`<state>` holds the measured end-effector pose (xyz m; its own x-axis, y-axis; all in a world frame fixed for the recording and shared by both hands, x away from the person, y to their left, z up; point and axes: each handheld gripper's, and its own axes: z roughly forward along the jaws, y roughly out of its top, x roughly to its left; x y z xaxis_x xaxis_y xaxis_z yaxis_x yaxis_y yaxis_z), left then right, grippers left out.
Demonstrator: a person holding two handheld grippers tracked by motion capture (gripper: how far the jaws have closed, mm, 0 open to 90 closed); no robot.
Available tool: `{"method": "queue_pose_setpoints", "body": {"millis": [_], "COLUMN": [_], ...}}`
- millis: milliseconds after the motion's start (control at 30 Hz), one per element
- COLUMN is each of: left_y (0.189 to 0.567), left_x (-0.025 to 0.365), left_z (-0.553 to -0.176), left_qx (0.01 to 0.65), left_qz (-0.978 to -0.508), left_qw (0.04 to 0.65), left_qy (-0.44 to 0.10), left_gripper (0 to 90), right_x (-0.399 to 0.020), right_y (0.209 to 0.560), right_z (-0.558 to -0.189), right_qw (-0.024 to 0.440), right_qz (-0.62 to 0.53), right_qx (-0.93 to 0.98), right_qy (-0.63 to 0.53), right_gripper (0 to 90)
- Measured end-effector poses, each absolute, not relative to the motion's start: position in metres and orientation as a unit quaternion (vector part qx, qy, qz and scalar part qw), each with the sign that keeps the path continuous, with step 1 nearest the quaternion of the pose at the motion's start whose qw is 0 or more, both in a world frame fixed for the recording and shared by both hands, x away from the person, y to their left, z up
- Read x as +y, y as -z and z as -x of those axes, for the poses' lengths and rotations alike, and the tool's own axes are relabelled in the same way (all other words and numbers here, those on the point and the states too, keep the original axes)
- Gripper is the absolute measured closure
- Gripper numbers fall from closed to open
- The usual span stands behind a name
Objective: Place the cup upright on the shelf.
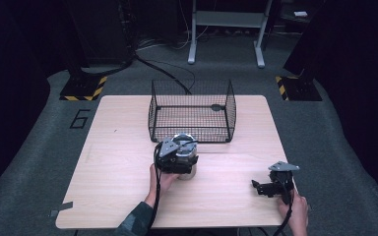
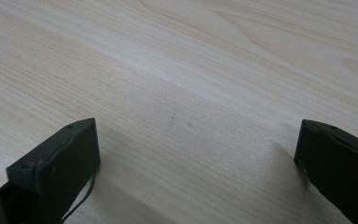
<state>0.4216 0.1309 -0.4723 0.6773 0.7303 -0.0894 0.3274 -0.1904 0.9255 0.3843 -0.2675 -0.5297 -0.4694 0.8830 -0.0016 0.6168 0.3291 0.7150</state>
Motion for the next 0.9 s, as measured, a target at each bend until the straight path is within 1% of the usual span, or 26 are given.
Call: {"method": "queue_pose_setpoints", "body": {"millis": [500, 900], "left_y": [0.451, 0.434], "left_x": [0.14, 0.154], "left_z": [-0.421, -0.426], "left_qx": [0.345, 0.345], "left_qz": [-0.749, -0.744], "left_qw": [0.528, 0.536], "left_qy": [-0.204, -0.199], "left_gripper": [2.7, 2.7], "right_x": [-0.267, -0.267], "right_y": [0.53, 0.53], "right_z": [-0.384, -0.384], "right_qw": [0.2, 0.2], "right_qz": [-0.475, -0.474], "right_qx": [0.79, 0.79], "right_qy": [-0.332, -0.332], "right_gripper": [0.0, 0.0]}}
